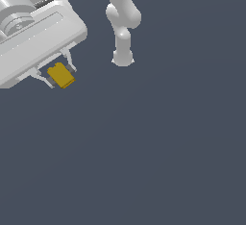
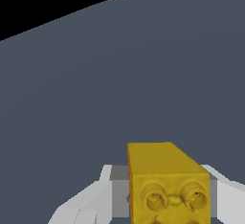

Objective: Pick up the object and move it to a goal position.

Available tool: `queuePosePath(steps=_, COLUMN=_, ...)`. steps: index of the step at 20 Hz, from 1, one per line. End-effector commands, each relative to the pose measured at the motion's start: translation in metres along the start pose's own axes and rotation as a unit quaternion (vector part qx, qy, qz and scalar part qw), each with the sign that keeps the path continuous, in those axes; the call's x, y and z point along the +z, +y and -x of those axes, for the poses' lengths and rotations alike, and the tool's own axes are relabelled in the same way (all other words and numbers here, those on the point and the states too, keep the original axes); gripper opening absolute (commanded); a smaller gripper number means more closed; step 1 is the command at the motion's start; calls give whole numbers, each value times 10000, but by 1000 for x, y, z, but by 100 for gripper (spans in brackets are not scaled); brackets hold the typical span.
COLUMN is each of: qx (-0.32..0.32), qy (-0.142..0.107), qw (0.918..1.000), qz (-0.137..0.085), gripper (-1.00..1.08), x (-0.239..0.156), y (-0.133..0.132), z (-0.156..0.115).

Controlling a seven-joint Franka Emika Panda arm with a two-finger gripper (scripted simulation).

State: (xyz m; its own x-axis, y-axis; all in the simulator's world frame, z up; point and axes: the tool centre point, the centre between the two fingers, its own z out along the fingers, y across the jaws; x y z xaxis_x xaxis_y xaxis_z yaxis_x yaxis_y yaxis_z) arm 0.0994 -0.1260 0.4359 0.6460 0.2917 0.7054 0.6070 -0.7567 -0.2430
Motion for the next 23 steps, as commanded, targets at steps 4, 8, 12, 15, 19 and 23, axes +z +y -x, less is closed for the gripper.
queuePosePath(steps=4, qx=-291, qy=229, qw=9990, qz=-243, gripper=-100, x=-30, y=11, z=-18)
queuePosePath(steps=8, qx=-426, qy=339, qw=9979, qz=-363, gripper=-100, x=-45, y=17, z=-27)
queuePosePath(steps=12, qx=-515, qy=414, qw=9968, qz=-445, gripper=-100, x=-54, y=22, z=-33)
queuePosePath(steps=15, qx=-559, qy=450, qw=9962, qz=-486, gripper=-100, x=-59, y=24, z=-36)
queuePosePath(steps=19, qx=-590, qy=478, qw=9958, qz=-518, gripper=-100, x=-62, y=25, z=-39)
queuePosePath(steps=23, qx=-598, qy=485, qw=9956, qz=-527, gripper=-100, x=-63, y=26, z=-39)
